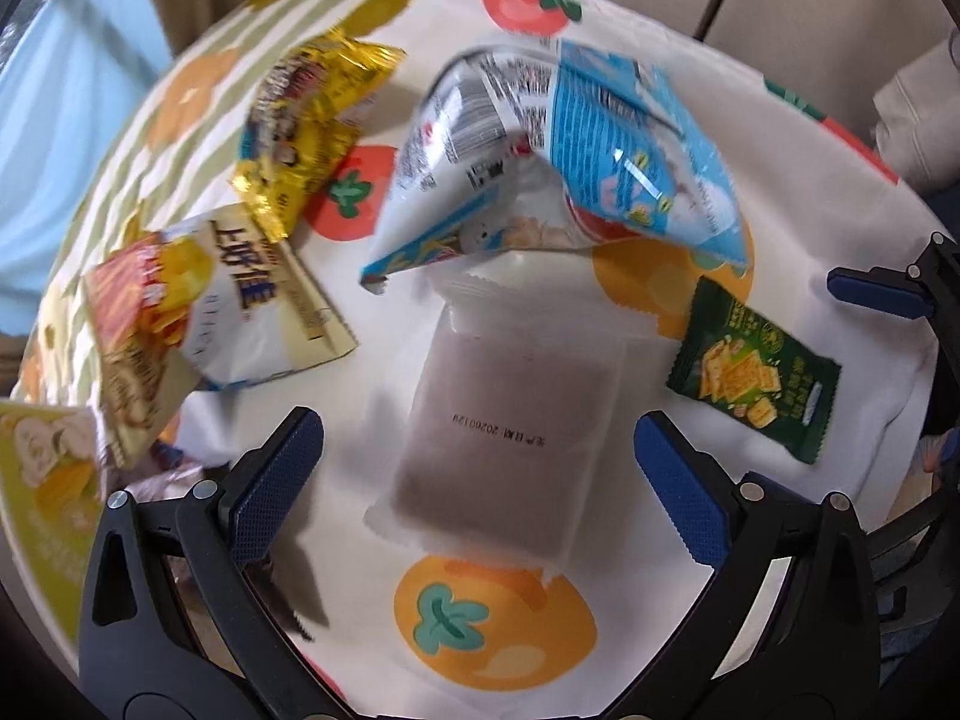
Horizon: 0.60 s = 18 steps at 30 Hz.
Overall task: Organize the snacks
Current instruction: 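Move both tools back over the remaining snacks on the cloth, then grasp the white cake packet with the left gripper while the right grasps the green cracker packet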
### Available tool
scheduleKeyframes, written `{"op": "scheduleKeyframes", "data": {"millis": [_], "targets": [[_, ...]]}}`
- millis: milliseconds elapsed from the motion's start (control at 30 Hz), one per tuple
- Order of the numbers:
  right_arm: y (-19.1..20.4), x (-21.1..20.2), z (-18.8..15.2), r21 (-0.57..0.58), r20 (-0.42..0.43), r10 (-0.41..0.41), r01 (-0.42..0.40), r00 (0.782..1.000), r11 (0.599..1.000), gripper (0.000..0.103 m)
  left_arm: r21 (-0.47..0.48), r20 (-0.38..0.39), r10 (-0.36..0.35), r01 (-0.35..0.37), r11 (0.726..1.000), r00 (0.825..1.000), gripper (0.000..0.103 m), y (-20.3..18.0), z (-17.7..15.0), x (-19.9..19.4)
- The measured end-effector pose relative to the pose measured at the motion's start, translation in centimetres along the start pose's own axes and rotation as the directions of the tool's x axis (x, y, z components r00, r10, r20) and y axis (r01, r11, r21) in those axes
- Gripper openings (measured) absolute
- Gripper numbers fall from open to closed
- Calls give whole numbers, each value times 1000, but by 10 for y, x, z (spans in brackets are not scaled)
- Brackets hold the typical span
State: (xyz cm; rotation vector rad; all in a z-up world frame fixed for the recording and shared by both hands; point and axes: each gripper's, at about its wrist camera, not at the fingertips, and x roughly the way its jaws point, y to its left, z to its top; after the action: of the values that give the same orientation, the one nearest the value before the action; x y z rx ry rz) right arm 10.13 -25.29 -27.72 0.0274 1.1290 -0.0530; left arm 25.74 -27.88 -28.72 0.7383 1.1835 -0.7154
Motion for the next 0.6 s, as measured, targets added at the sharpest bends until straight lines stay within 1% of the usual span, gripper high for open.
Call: {"op": "scheduleKeyframes", "data": {"millis": [67,167,233,267,333,367,400,433,500,600], "targets": [[2,5,-1,9,-9,1,-1,1000,1000,89,9,-12,-14,14,1000,1000,102,1,1,7],[4,8,-3,8,-17,-9,10,1000,1000,88,15,-32,-37,38,999,999,96,1,1,16],[4,9,-3,8,-20,-17,17,1000,1000,88,19,-40,-42,43,999,998,95,1,2,19],[4,10,-3,11,-21,-16,16,1000,1000,88,20,-42,-47,48,999,998,89,2,1,22],[3,10,-3,14,-21,-16,16,1000,1000,88,6,-36,-85,85,996,996,81,2,0,23],[3,11,-4,14,-20,-17,17,1000,1000,88,-4,-36,-114,114,994,993,75,3,0,23],[3,12,-4,11,-20,-16,16,1000,1000,88,-8,-35,-123,123,992,992,72,3,0,23],[4,13,-3,10,-21,-14,15,1000,1000,87,-5,-33,-123,123,992,992,70,3,-1,23],[3,13,-3,13,-17,-4,4,1000,1000,82,8,-28,-114,114,993,993,66,1,-2,22],[2,14,-3,10,-16,-9,9,1000,1000,77,-7,-27,-111,110,994,993,64,1,-6,18]]}}
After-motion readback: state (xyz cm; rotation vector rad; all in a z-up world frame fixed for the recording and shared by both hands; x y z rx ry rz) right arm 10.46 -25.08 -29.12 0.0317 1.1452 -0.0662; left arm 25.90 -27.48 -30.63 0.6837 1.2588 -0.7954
